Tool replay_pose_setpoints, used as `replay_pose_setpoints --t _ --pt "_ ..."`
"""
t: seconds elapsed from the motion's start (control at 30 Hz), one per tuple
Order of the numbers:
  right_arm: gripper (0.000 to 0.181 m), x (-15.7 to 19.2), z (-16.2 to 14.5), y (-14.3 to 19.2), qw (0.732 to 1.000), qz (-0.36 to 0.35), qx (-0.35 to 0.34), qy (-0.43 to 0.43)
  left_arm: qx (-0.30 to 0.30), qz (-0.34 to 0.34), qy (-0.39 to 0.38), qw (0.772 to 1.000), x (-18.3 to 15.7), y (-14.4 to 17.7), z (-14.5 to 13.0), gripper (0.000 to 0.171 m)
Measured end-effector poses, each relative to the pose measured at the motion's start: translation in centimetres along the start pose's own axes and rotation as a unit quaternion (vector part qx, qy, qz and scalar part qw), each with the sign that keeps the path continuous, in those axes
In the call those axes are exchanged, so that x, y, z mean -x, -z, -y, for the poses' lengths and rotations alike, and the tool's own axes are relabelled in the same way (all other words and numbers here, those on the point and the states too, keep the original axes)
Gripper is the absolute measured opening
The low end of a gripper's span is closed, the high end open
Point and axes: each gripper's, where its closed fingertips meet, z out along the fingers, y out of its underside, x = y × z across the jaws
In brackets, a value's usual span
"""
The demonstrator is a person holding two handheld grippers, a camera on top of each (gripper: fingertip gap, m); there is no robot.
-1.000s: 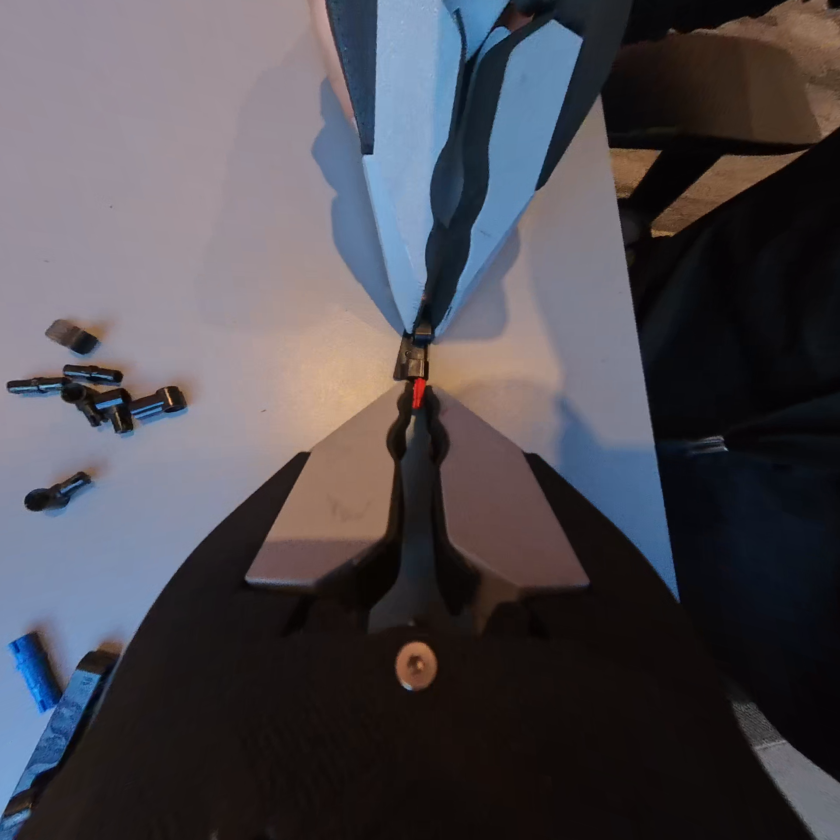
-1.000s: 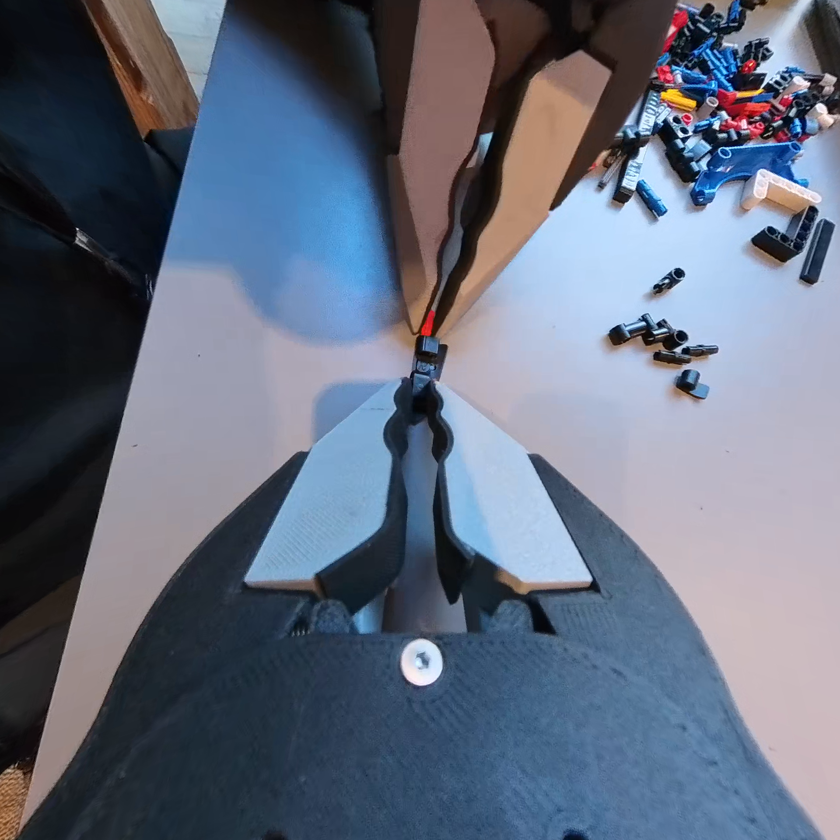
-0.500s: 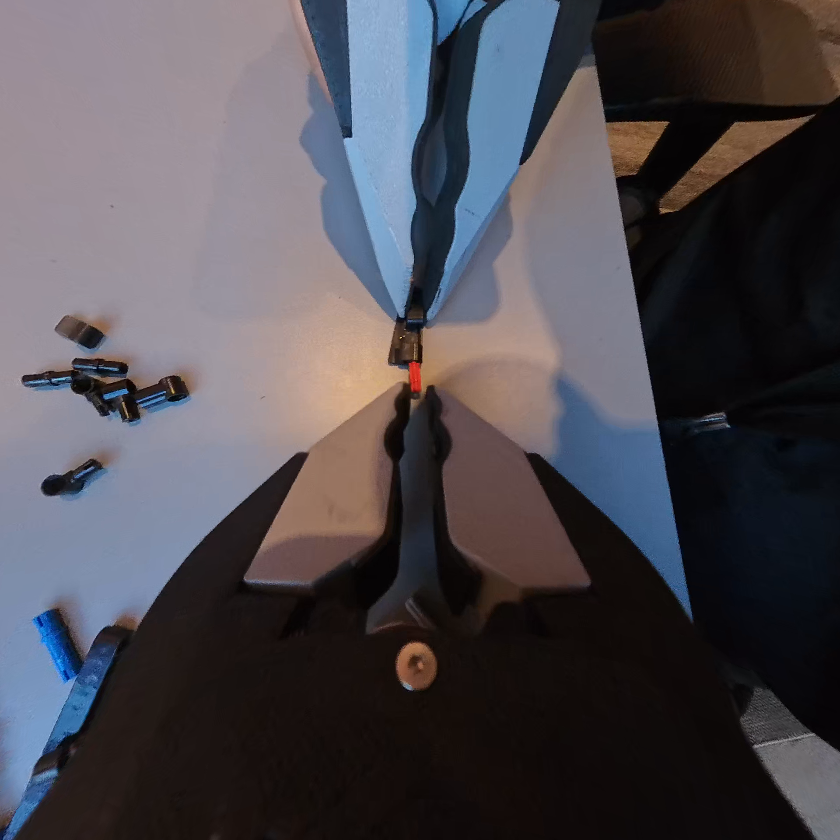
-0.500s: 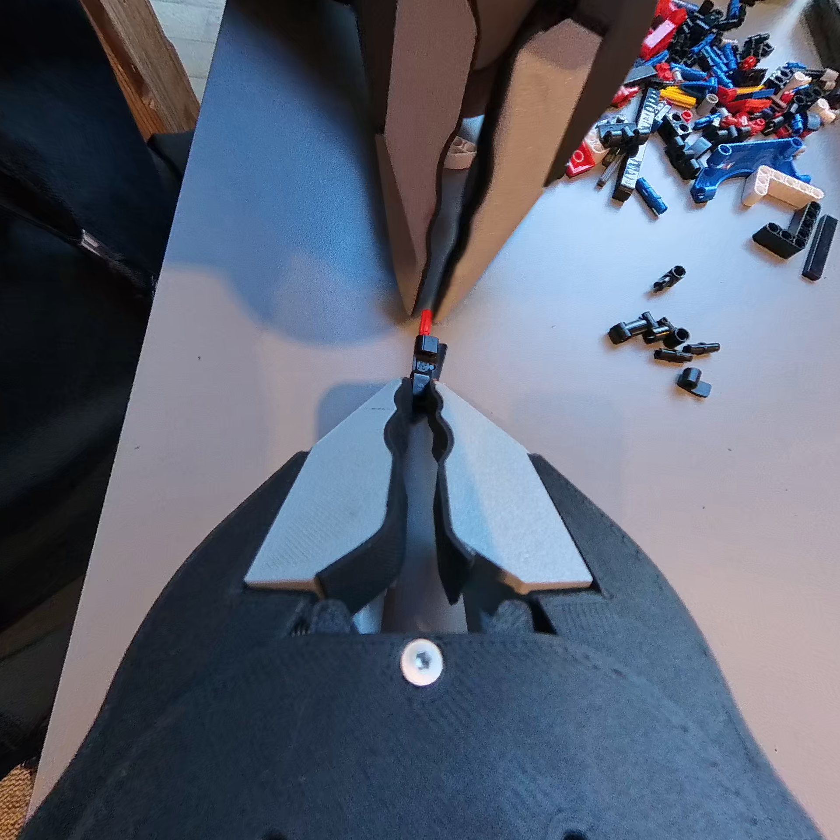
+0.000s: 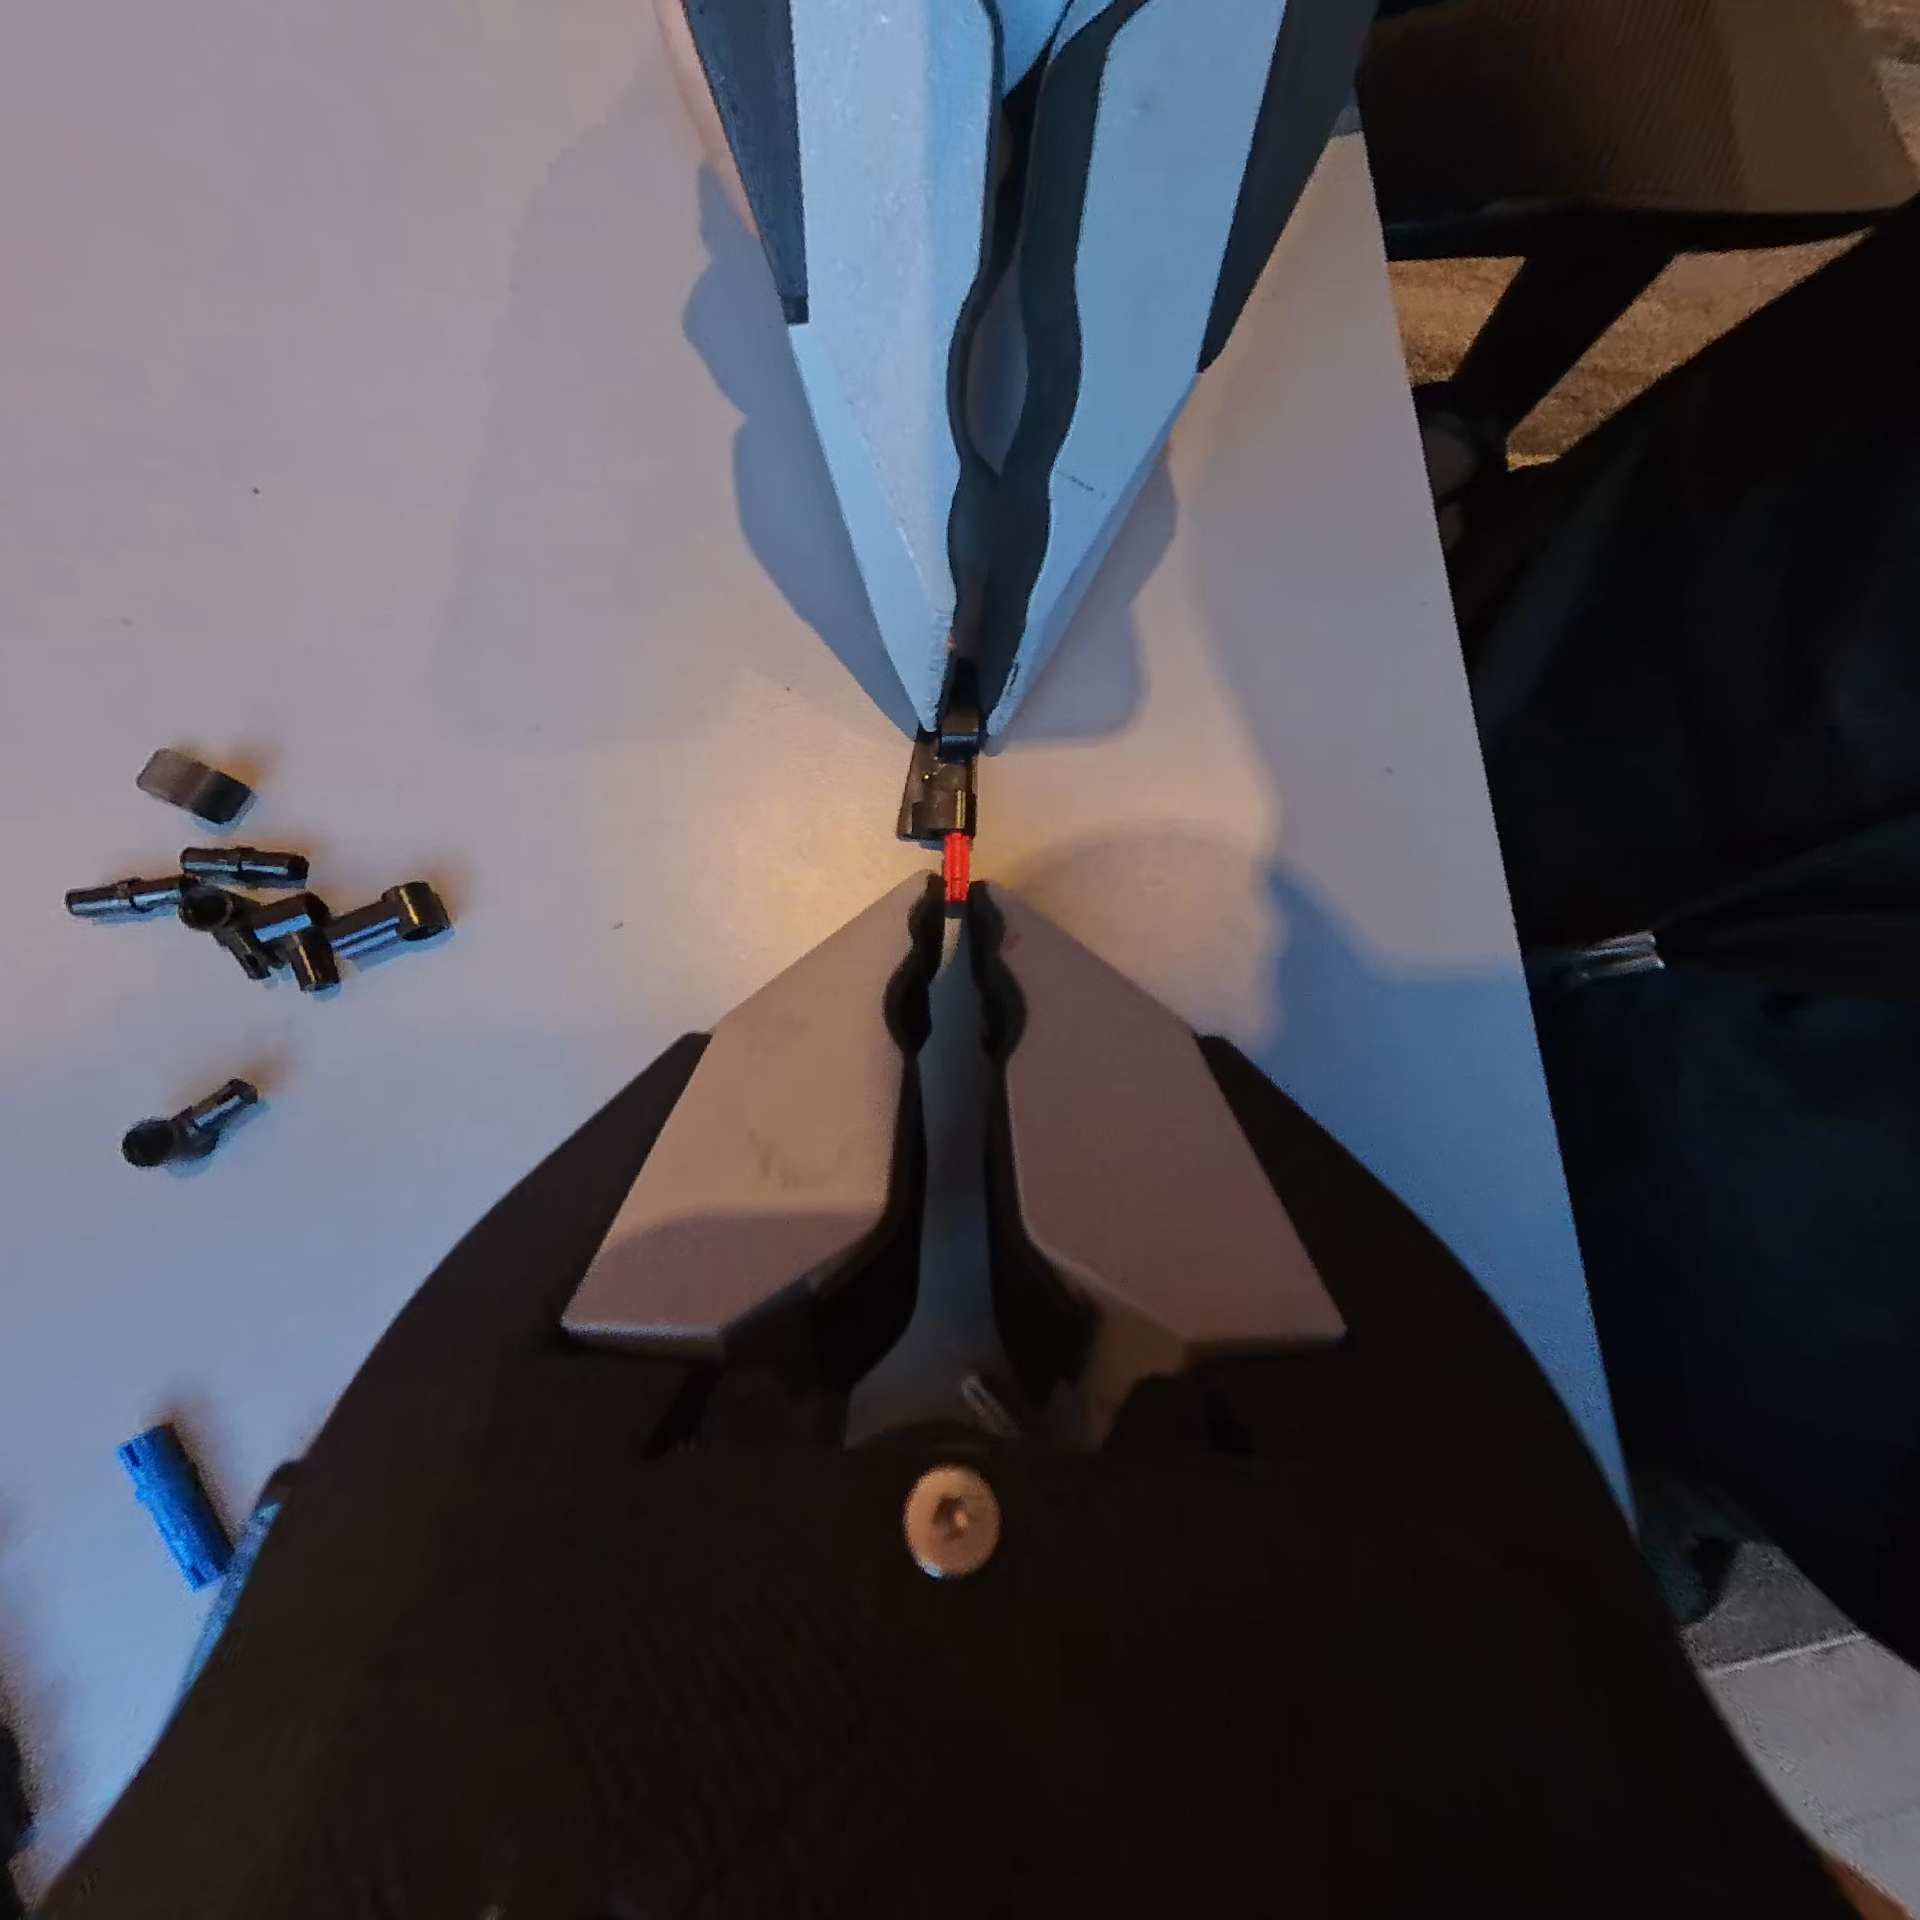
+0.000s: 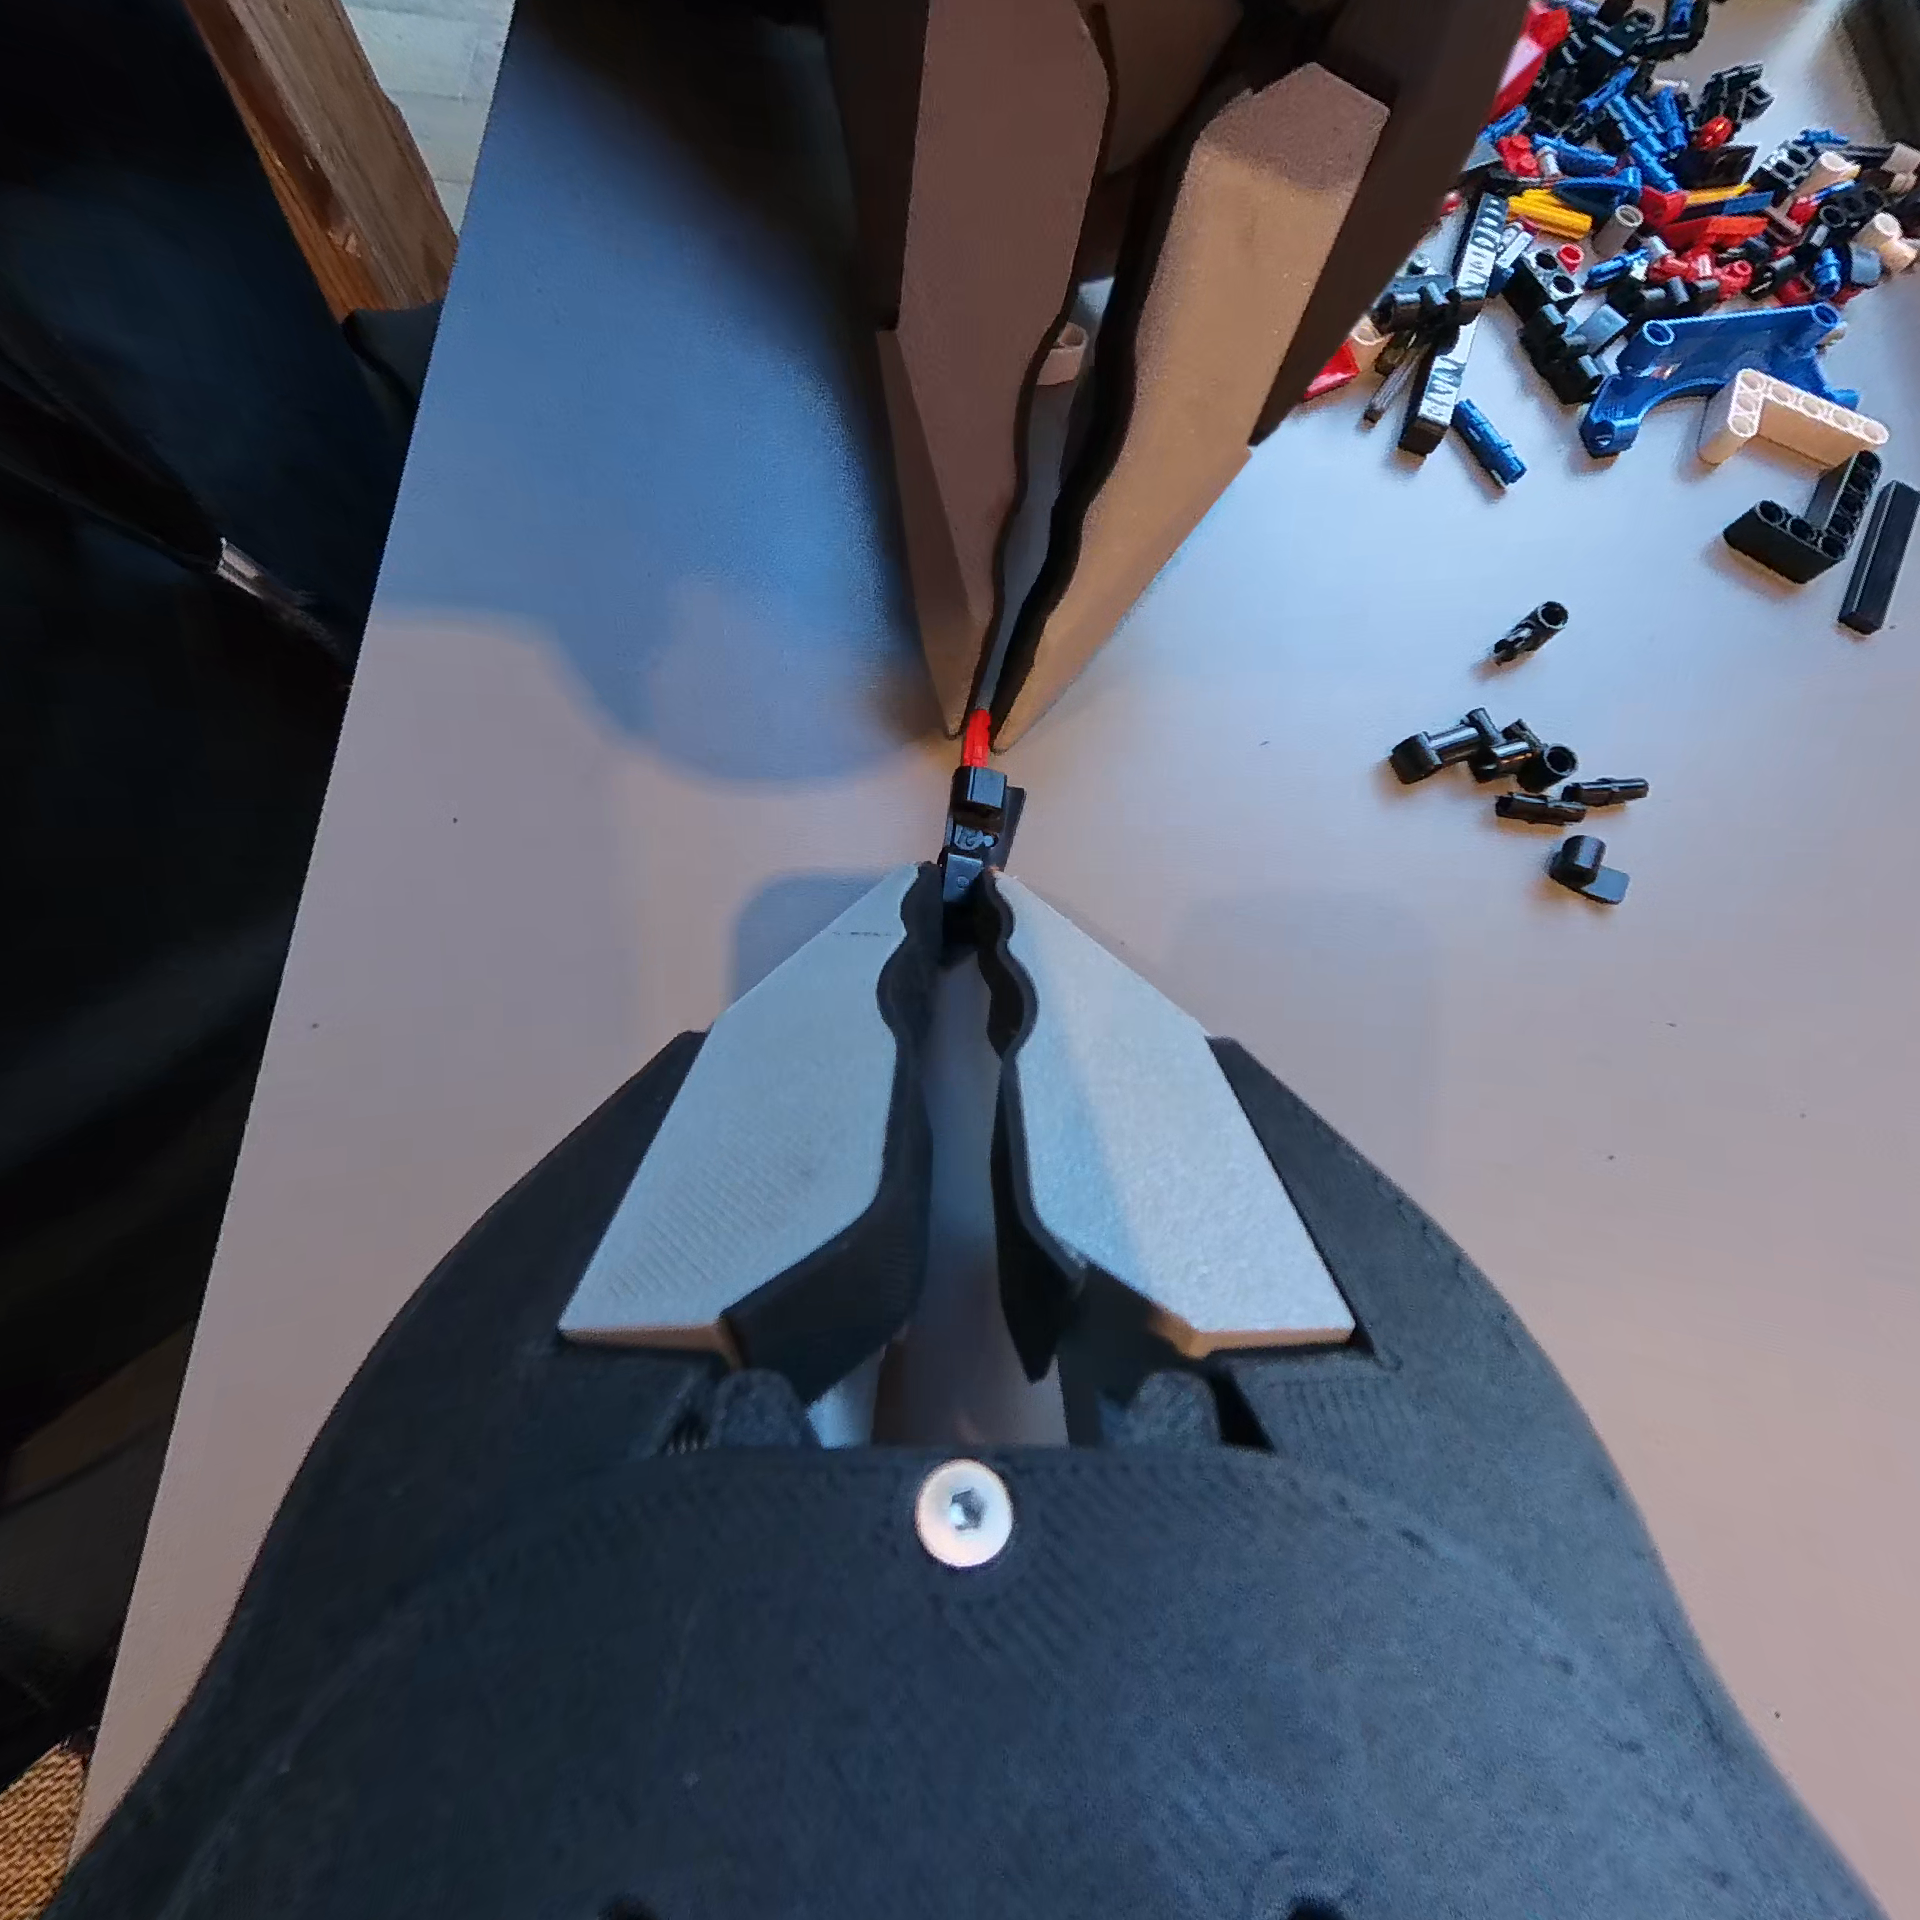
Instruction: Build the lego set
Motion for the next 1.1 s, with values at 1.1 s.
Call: replay_pose_setpoints --t 1.1 --pt "0.003 -0.1 0.1 -0.1 1.000 -0.002 0.000 0.017 0.008 -0.020 -0.012 1.000 0.7 0.9 -0.6 0.013"
